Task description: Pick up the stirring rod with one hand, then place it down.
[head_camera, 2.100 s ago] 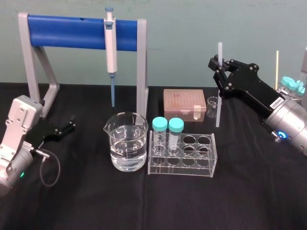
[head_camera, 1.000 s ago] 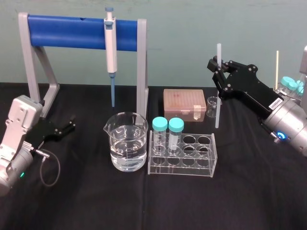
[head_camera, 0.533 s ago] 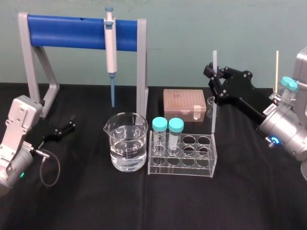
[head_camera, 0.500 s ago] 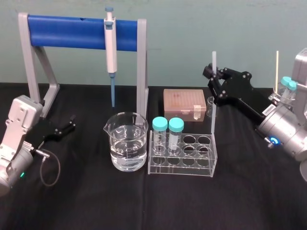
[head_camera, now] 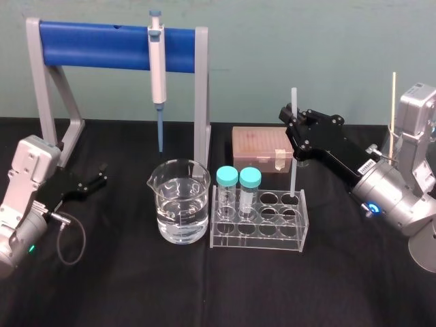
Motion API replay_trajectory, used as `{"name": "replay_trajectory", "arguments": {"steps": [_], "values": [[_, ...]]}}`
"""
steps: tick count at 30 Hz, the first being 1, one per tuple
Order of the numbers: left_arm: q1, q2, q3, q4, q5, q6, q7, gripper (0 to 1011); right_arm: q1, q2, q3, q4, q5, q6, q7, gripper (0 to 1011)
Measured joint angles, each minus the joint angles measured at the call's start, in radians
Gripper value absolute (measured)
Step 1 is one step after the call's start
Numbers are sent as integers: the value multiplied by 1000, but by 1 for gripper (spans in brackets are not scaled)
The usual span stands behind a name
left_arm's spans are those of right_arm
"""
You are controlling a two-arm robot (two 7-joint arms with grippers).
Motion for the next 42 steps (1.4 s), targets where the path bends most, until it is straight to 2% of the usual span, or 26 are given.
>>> {"name": "replay_trajectory", "arguments": {"steps": [16,42], "values": [[0,0,0,0,0,0,0,1000,40,-39,-17,82,-15,12,0,71],[0,0,0,0,0,0,0,1000,38,-65,-30,159,-48,43,-27,71]]}}
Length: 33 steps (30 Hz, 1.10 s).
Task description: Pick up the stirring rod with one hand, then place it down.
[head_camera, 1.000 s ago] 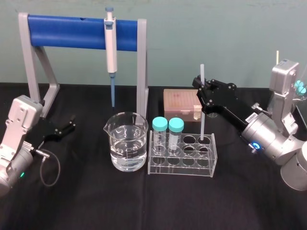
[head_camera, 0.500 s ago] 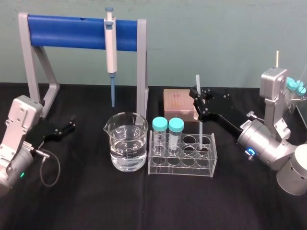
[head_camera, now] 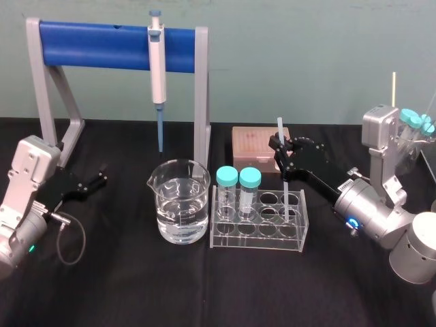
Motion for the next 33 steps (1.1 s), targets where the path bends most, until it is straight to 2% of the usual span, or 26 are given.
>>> {"name": "replay_trajectory", "arguments": {"steps": [18,23,24,26,27,29,30,33], "values": [[0,0,0,0,0,0,0,1000,1,-4,4,2,-8,4,-9,86],[0,0,0,0,0,0,0,1000,1,-4,4,2,-6,4,-8,211],[0,0,0,0,0,0,0,1000,1,-4,4,1,-6,3,-8,272],[0,0,0,0,0,0,0,1000,1,-3,4,1,-6,3,-7,312],[0,0,0,0,0,0,0,1000,1,-3,4,1,-6,3,-7,372],[0,0,0,0,0,0,0,1000,1,-3,4,1,-6,3,-7,410],[0,0,0,0,0,0,0,1000,1,-3,4,1,-5,3,-7,472],[0,0,0,0,0,0,0,1000,1,-3,4,1,-5,3,-6,529]]}}
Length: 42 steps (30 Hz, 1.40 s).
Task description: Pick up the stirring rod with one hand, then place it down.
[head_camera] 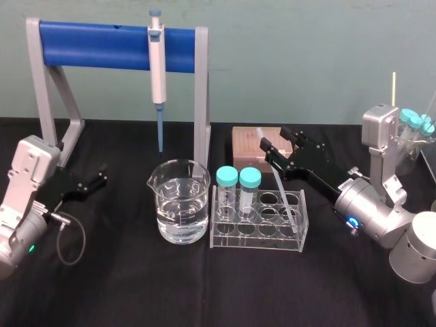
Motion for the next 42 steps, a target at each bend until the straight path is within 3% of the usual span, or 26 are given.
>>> {"name": "replay_trajectory", "arguments": {"steps": [7,16,22,28,33,42], "values": [[0,0,0,0,0,0,0,1000,0,0,0,0,1,0,1,785],[0,0,0,0,0,0,0,1001,0,0,0,0,1,0,1,1003],[0,0,0,0,0,0,0,1000,-5,-10,31,-11,-3,-13,-46,1003],[0,0,0,0,0,0,0,1000,-21,-35,101,-23,-47,-20,-193,1003],[0,0,0,0,0,0,0,1000,-43,-47,132,-6,-115,25,-319,1003],[0,0,0,0,0,0,0,1000,-60,-61,143,28,-167,86,-376,1003]]}}
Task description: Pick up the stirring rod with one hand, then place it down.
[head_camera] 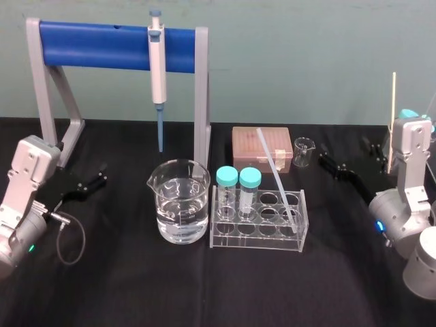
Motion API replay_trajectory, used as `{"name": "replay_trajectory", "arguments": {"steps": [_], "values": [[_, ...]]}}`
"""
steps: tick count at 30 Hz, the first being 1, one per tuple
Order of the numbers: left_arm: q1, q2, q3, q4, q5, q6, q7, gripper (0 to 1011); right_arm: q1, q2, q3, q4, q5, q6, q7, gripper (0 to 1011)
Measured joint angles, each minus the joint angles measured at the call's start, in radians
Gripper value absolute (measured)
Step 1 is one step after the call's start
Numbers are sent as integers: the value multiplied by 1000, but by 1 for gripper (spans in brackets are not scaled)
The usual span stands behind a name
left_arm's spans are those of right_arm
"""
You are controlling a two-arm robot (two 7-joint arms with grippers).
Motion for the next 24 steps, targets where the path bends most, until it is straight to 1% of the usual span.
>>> {"name": "replay_trajectory", "arguments": {"steps": [24], "values": [[0,0,0,0,0,0,0,1000,2,2,0,-6,6,-9,1,1003]]}}
